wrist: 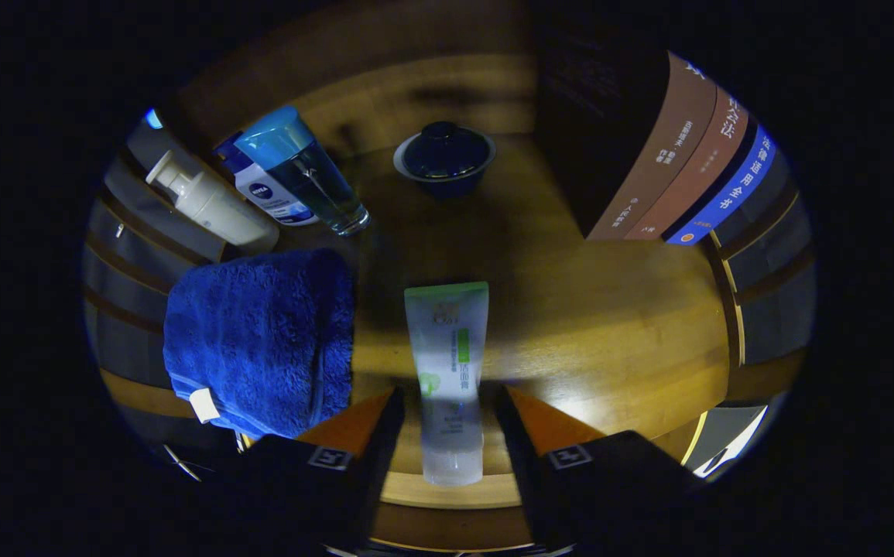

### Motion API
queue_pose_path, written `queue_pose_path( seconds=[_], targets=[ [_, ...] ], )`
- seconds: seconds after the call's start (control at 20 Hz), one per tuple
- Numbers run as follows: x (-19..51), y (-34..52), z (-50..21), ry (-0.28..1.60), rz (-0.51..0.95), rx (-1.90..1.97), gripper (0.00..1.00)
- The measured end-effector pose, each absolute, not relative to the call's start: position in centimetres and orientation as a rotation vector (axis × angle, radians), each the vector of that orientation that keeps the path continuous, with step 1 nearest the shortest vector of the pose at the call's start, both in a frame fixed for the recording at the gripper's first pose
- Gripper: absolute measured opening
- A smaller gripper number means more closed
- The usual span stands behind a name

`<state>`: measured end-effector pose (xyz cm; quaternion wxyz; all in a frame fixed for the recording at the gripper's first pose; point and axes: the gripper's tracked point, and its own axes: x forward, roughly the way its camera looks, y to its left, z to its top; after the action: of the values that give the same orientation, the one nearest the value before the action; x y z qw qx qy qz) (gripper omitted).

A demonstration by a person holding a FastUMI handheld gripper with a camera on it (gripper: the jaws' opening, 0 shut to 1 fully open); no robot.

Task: Pull open the drawer, take out the items inside it, and place them on the countertop above the cabinet.

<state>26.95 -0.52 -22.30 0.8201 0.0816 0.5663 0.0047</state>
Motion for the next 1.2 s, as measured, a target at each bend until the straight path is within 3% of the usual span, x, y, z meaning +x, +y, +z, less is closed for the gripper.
queue_pose_path(
  seconds=[0.1,0.4,0.7,1.2],
  targets=[
    [26.9,-0.8,-21.8,1.179,0.001,0.165,1.00],
    [24.1,-1.5,-18.7,1.071,-0.011,0.147,0.99],
    [17.5,-0.1,-13.6,0.935,0.065,0.107,0.99],
    [6.9,2.9,-4.5,0.461,0.187,0.200,0.99]
  ],
)
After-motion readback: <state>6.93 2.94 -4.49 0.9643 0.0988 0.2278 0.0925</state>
